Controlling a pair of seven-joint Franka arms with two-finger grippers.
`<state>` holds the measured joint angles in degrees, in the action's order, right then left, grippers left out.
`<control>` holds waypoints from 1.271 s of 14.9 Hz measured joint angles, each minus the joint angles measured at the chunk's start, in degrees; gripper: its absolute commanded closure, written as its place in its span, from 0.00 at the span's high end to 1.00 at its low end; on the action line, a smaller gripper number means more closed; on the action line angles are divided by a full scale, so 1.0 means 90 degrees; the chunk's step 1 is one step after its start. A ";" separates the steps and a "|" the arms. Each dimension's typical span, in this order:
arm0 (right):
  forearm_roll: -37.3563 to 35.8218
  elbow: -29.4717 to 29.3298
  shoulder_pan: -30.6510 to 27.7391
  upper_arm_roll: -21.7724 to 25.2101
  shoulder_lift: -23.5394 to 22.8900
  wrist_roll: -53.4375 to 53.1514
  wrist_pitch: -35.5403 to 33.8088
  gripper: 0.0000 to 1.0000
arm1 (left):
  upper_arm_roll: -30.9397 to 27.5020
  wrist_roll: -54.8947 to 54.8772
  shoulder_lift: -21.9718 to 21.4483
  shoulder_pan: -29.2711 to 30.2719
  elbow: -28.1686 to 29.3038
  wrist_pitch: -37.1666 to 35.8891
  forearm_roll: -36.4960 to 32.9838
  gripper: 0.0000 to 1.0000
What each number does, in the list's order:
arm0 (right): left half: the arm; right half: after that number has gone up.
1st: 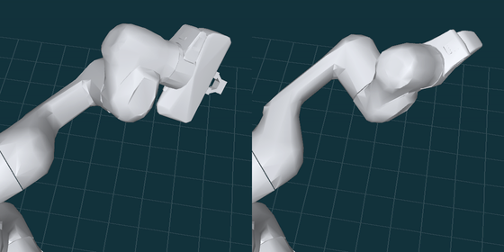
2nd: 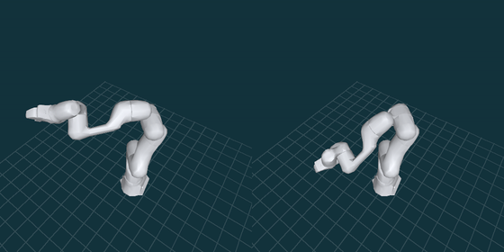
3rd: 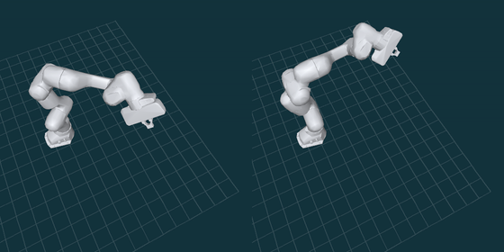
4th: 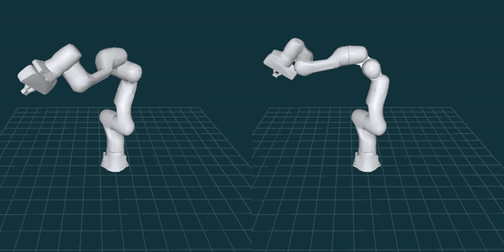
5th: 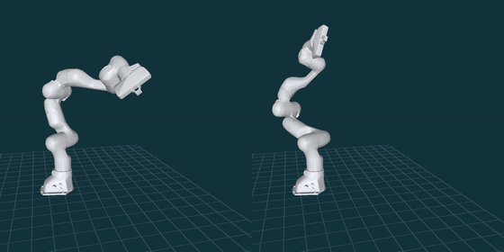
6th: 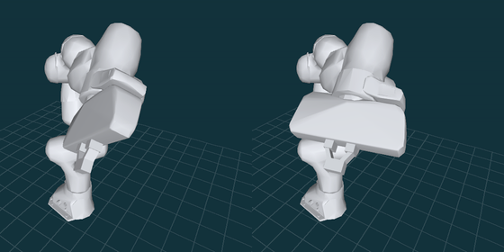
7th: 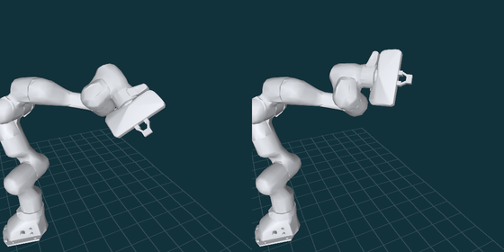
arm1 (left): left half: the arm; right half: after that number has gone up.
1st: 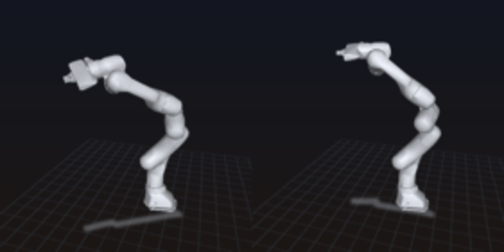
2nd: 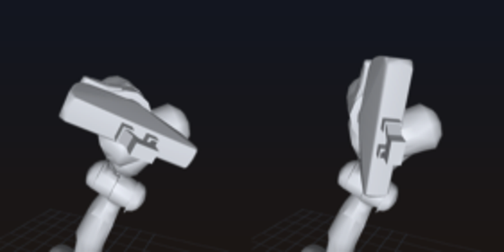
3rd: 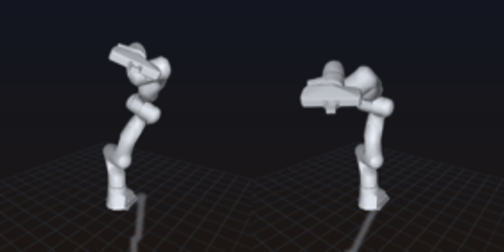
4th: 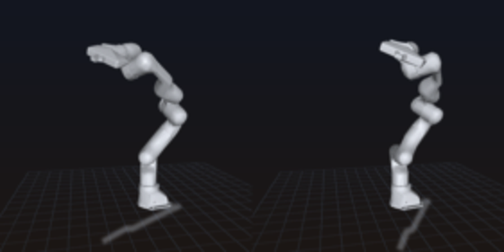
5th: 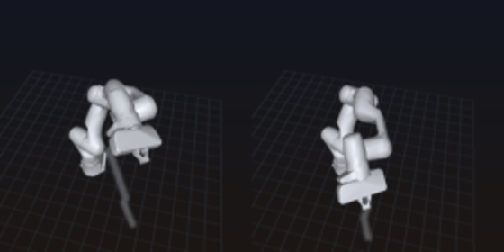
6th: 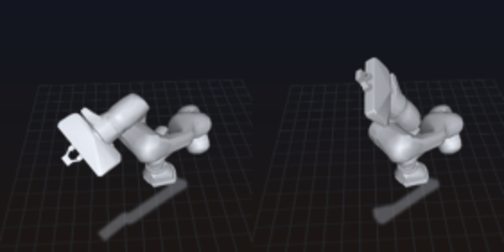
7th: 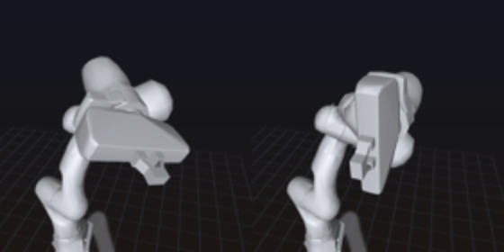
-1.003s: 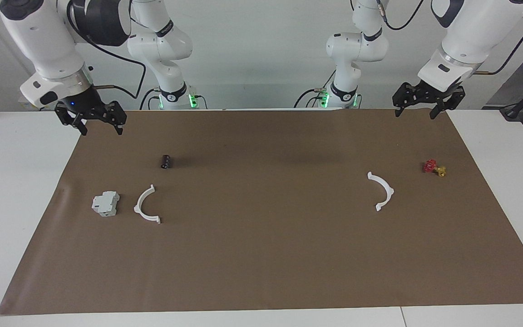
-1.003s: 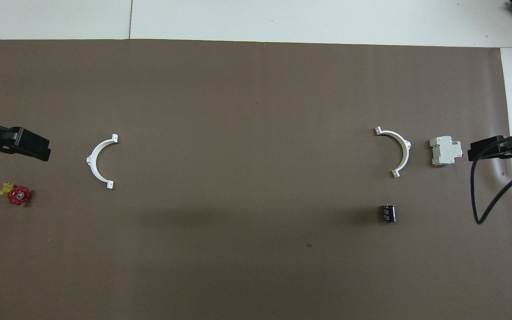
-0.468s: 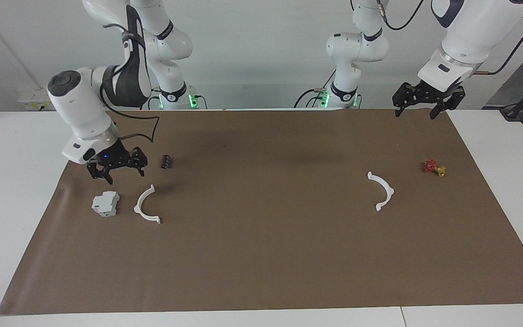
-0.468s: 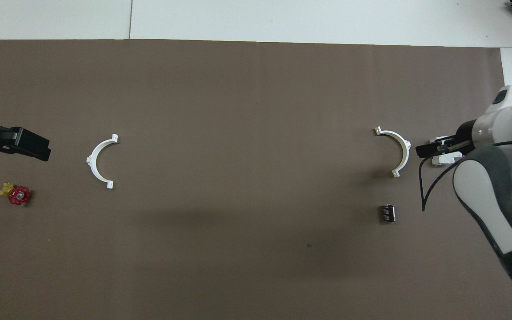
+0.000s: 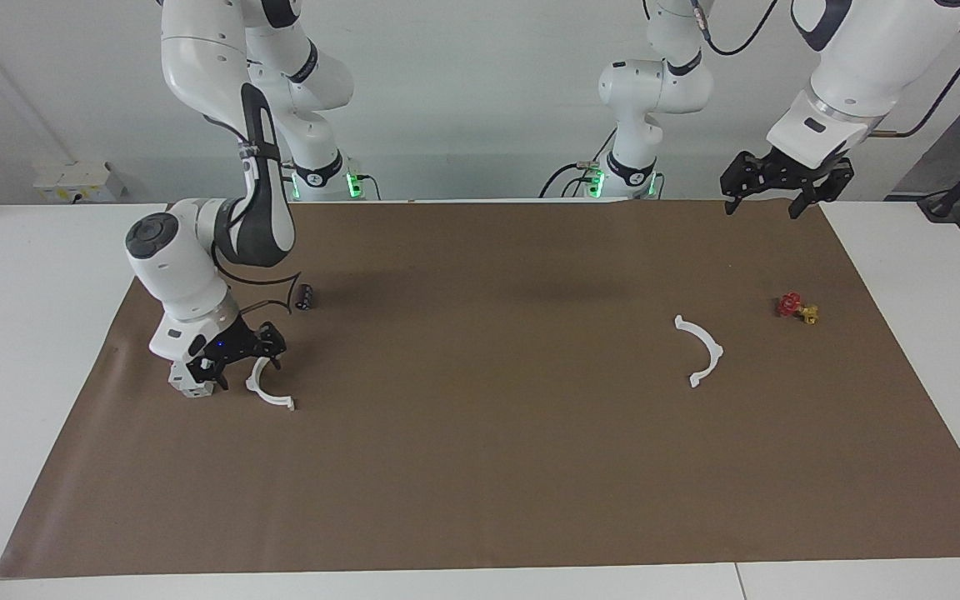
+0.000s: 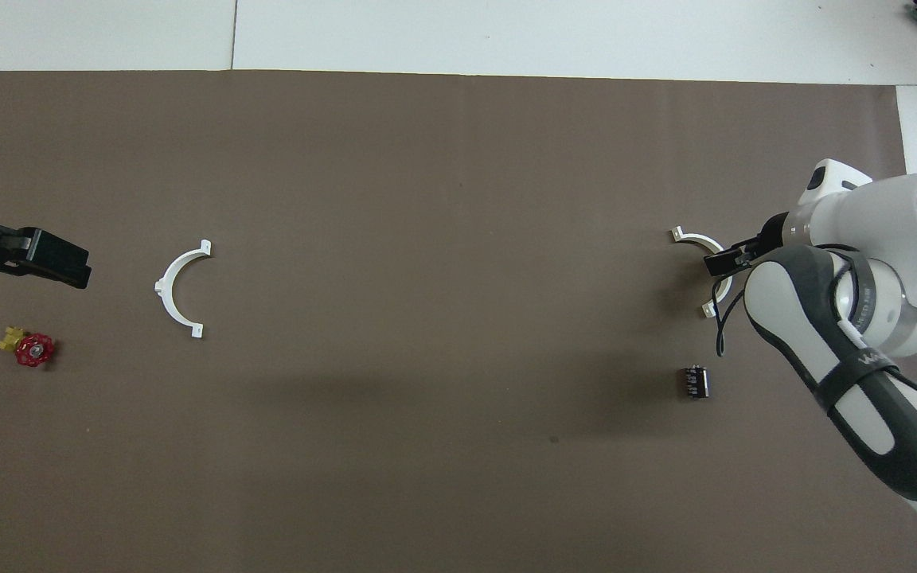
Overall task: Assemble drain pipe with both arms
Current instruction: 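Reach the right gripper to the clamp half near the white block and grasp it, then carry the clamp half toward the table centre and set it down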
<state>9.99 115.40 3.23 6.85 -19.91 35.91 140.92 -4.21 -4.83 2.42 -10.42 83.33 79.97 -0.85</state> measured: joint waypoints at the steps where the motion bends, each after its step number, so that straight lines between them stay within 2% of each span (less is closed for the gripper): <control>1: 0.0028 0.0005 -0.0008 0.0002 -0.0078 0.0098 0.0079 0.39 | 0.0000 0.0000 0.0000 0.0000 0.0000 0.0000 0.0000 1.00; 2: 0.0030 0.0003 -0.0016 0.0005 -0.0123 0.0186 0.0134 0.07 | 0.0000 0.0000 0.0000 0.0000 0.0000 0.0000 0.0000 1.00; 3: 0.0036 -0.0005 -0.0023 0.0005 -0.0107 0.0268 0.0143 0.00 | 0.0000 0.0000 0.0000 0.0000 0.0000 0.0000 0.0000 1.00; 9: 0.0042 -0.0075 -0.0094 0.0021 -0.0072 0.0337 0.0012 0.00 | 0.0000 0.0000 0.0000 0.0000 0.0000 0.0000 0.0000 1.00; 13: 0.0045 -0.0777 0.0065 0.0005 -0.0060 -0.0096 -0.1035 0.00 | 0.0000 0.0000 0.0000 0.0000 0.0000 0.0000 0.0000 1.00; 15: 0.0042 -0.1258 0.0370 -0.0012 -0.0047 -0.0723 -0.1562 0.00 | 0.0000 0.0000 0.0000 0.0000 0.0000 0.0000 0.0000 1.00; 19: -0.0078 -0.1529 0.1406 -0.0043 -0.0092 -0.2522 -0.1662 0.00 | 0.0000 0.0000 0.0000 0.0000 0.0000 0.0000 0.0000 1.00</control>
<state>9.29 101.64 15.89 6.47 -20.74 13.21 125.96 -4.21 -4.83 2.42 -10.42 83.33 79.97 -0.85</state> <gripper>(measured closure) 0.797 0.000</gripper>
